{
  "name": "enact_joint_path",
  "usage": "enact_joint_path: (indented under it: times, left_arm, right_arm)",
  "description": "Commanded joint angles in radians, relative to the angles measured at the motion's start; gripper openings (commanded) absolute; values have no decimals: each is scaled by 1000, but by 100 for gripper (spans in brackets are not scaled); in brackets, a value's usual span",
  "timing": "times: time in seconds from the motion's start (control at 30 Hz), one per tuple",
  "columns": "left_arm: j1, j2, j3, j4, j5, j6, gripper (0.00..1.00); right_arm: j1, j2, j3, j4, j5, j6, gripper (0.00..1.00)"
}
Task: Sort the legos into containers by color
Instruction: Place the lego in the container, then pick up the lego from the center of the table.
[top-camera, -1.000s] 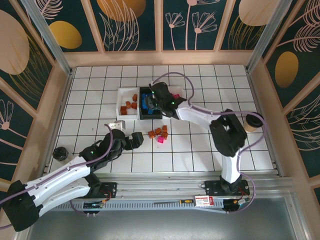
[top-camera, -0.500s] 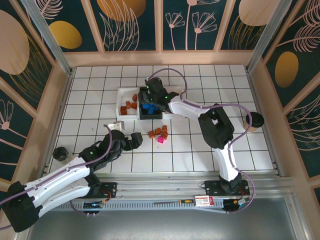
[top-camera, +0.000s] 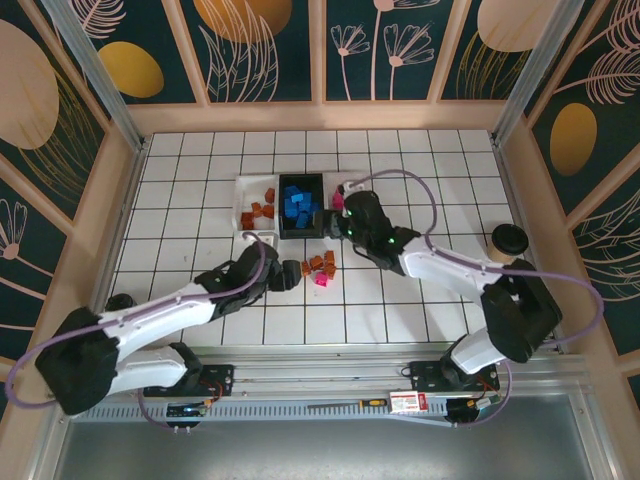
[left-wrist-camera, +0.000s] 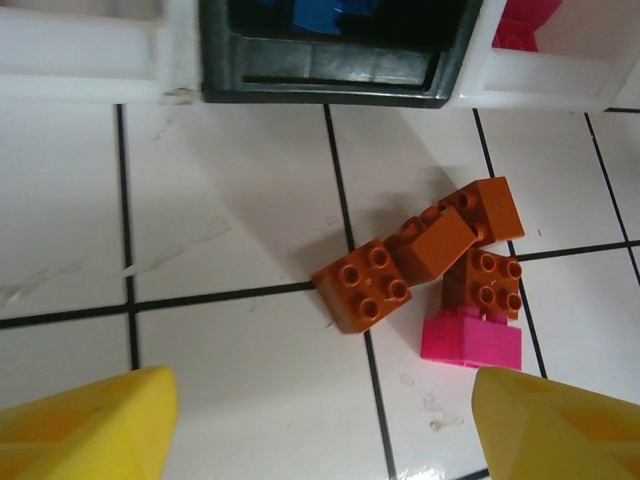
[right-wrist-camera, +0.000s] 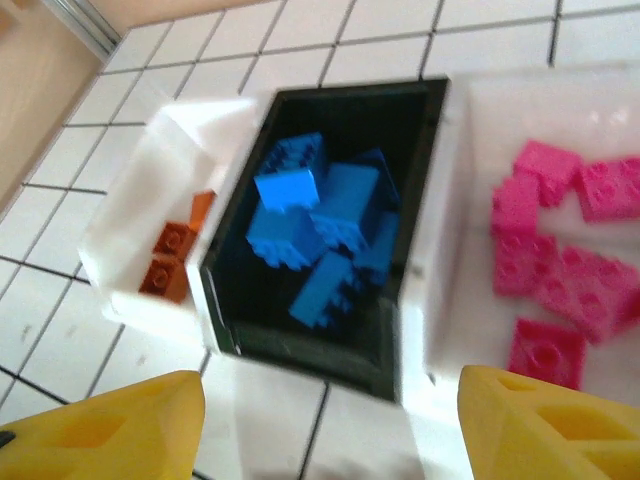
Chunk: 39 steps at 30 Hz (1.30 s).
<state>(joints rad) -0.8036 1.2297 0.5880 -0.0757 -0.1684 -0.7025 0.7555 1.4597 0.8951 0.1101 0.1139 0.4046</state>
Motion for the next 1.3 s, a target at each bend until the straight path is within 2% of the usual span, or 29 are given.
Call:
enact_joint_path:
  times: [0.0, 0.1, 0.47, 0.83, 1.1, 1.27]
  left_arm:
    - [0, 96, 51, 64, 9, 66, 71]
    - [0, 185, 86, 69, 1, 92, 65]
    - [0, 341, 123, 131, 34, 121, 73]
    - [0, 474, 188, 137, 13, 133, 71]
    - [0, 468, 175, 132, -23, 123, 43]
    - [0, 402, 127, 125, -54, 97, 38]
  right_arm:
    - [8, -89, -91, 42, 31, 54, 68]
    - [8, -159, -145, 30, 44, 67, 68]
    - [2, -245, -216, 9, 81, 73, 68]
    - [-1, -251, -225, 4, 85, 69, 69]
    - [-4, -248, -227, 7, 83, 74, 69]
    - [-3, -248, -223, 7, 81, 74, 69]
